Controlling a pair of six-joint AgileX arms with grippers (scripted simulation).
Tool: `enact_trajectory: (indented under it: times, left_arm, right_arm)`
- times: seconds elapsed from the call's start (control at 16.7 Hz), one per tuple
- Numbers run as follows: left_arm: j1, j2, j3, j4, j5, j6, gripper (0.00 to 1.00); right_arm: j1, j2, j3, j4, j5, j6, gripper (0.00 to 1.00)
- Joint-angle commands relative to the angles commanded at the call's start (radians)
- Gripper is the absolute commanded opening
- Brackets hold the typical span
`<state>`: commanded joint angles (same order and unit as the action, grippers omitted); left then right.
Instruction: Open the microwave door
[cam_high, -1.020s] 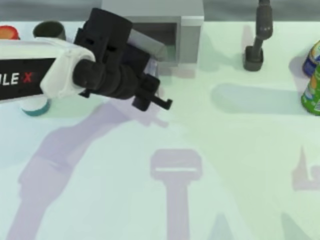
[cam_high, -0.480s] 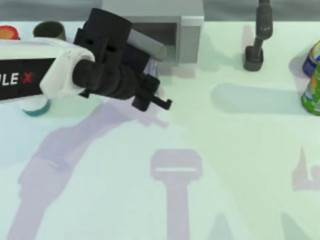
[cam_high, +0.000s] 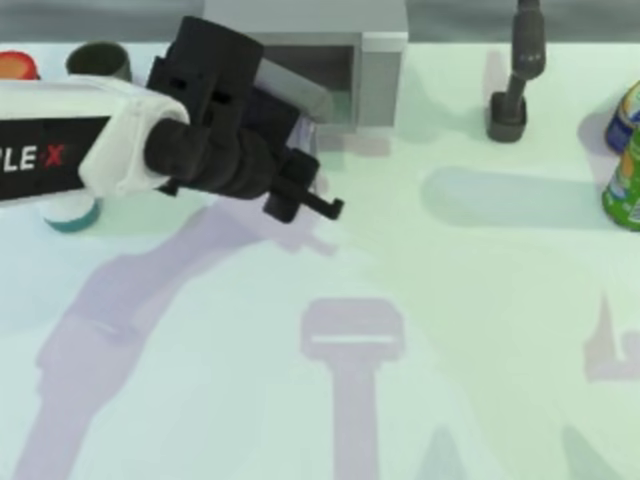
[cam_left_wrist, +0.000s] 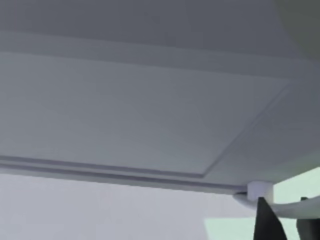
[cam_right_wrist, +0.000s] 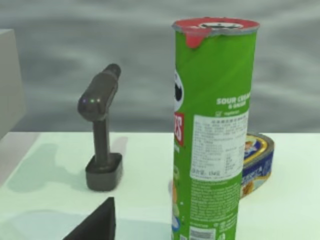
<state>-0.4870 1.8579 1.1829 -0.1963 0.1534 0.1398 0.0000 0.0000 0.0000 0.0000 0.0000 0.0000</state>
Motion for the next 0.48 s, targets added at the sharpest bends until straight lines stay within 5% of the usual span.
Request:
enact_trajectory:
  times: [0.48]
  left_arm:
    - [-0.008, 0.001, 0.0, -0.001, 0.008, -0.006, 0.0]
  right_arm:
    - [0.0, 0.0, 0.0, 0.0, 0.0, 0.0, 1.0]
